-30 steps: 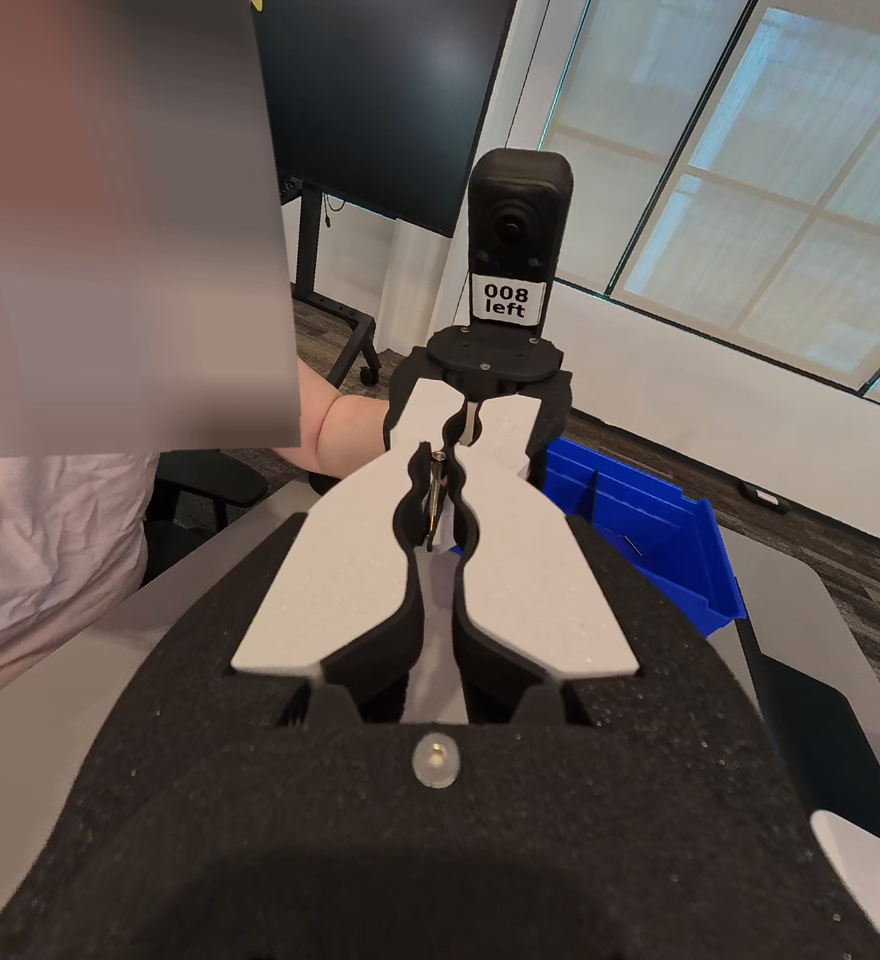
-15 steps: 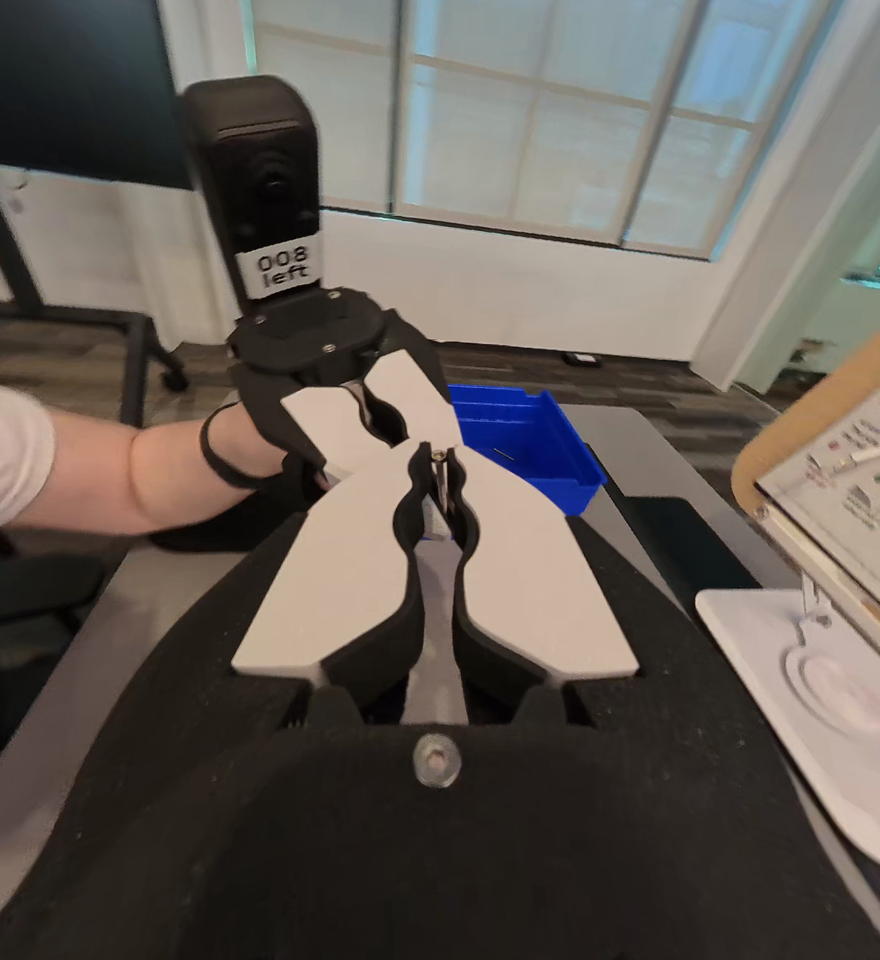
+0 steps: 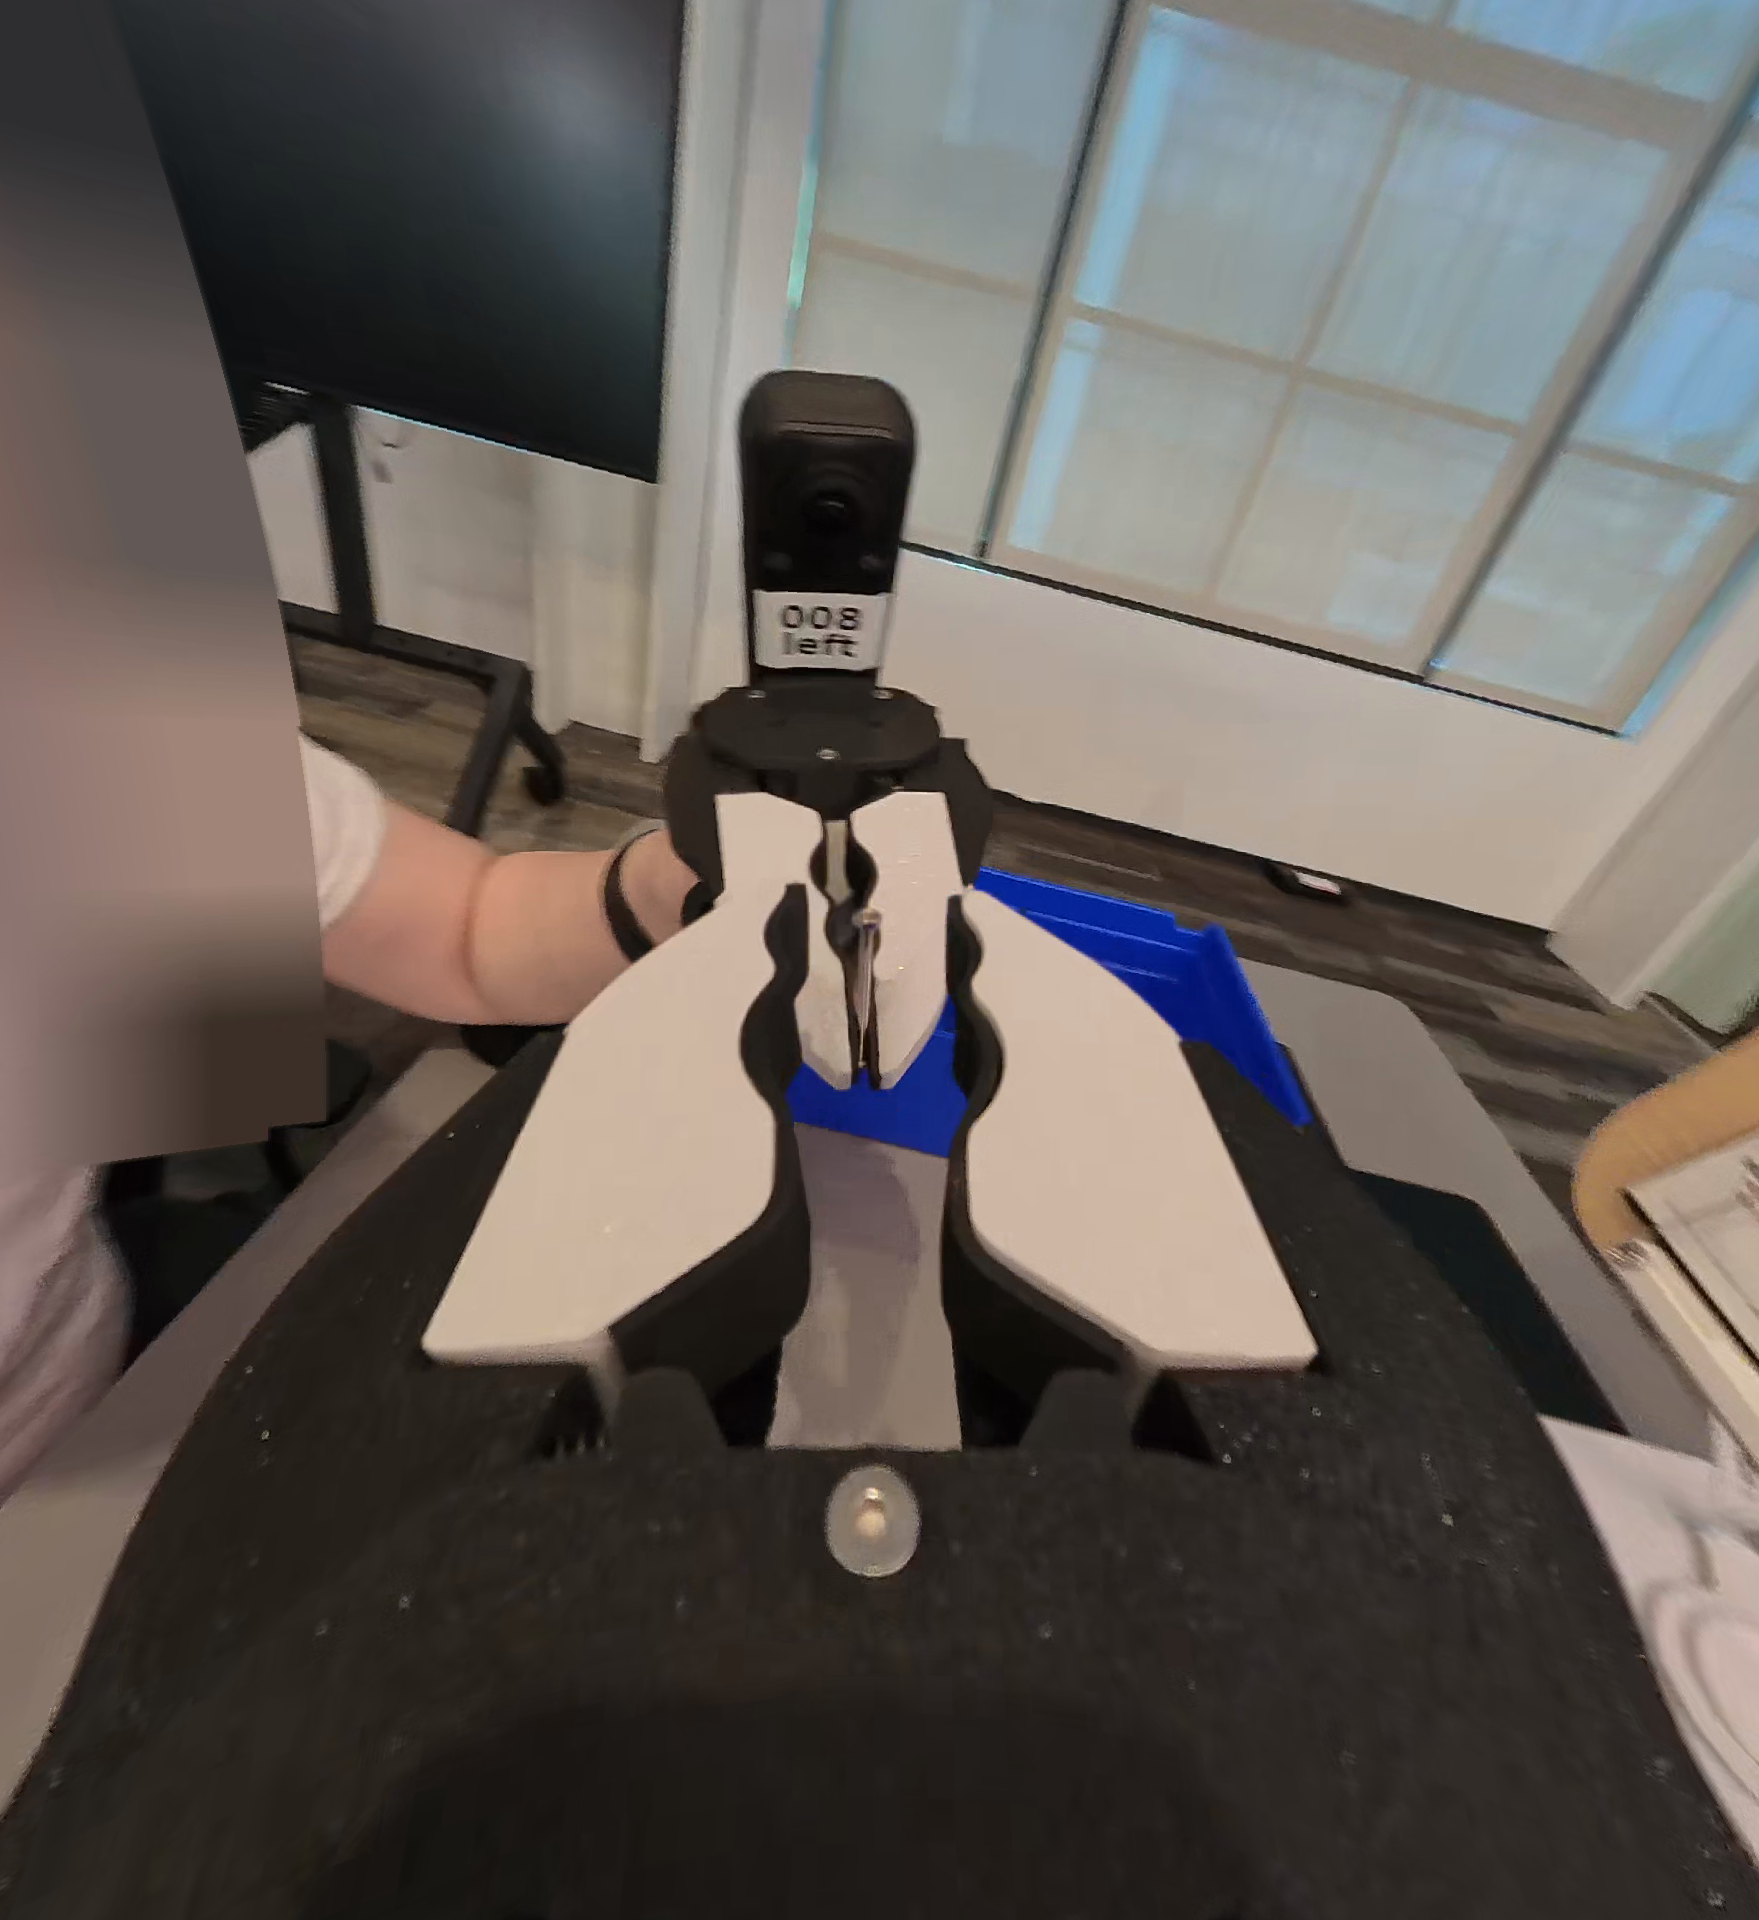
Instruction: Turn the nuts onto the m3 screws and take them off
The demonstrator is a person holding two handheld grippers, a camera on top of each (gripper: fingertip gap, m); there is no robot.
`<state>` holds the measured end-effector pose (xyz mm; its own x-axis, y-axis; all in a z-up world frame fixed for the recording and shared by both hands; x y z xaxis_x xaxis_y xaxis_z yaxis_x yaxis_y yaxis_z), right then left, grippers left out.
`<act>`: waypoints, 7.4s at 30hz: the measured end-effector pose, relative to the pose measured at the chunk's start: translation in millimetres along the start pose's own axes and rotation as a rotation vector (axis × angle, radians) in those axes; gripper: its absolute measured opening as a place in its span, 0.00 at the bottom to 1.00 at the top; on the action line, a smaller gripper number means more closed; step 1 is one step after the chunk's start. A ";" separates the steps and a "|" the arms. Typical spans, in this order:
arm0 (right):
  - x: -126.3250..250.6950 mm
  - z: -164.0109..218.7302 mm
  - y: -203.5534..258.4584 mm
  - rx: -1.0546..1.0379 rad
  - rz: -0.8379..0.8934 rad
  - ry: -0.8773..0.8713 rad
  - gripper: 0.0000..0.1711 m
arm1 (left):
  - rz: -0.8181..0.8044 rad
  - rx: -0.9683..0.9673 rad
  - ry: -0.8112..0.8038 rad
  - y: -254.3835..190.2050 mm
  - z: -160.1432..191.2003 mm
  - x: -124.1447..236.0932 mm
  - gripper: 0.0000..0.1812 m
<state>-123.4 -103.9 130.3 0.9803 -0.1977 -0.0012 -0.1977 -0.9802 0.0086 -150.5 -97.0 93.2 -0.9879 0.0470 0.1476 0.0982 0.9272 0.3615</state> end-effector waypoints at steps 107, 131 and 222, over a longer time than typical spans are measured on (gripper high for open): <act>-28.8 11.9 -1.5 0.170 0.189 0.075 0.17 | -0.201 -0.124 0.094 15.3 3.9 2.9 0.01; -25.0 11.2 -4.3 0.177 0.215 0.096 0.19 | -0.192 -0.114 0.100 16.0 5.3 2.8 0.01; -42.7 15.3 21.1 0.117 0.084 0.072 0.48 | -0.061 0.020 -0.021 8.4 -4.2 4.9 0.01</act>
<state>-169.4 -116.3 115.2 0.9572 -0.2817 0.0667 -0.2735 -0.9555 -0.1104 -154.1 -90.6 100.8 -0.9943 -0.0026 0.1065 0.0352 0.9357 0.3511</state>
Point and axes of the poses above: each gripper's, where its closed fingertips meet, x back along the fingers, z out of its underside, y = z × x across the jaws, the point moved 2 cm from there along x, back along the fingers, and after that the axes turned 13 degrees about -x, right-handed, at the moved point
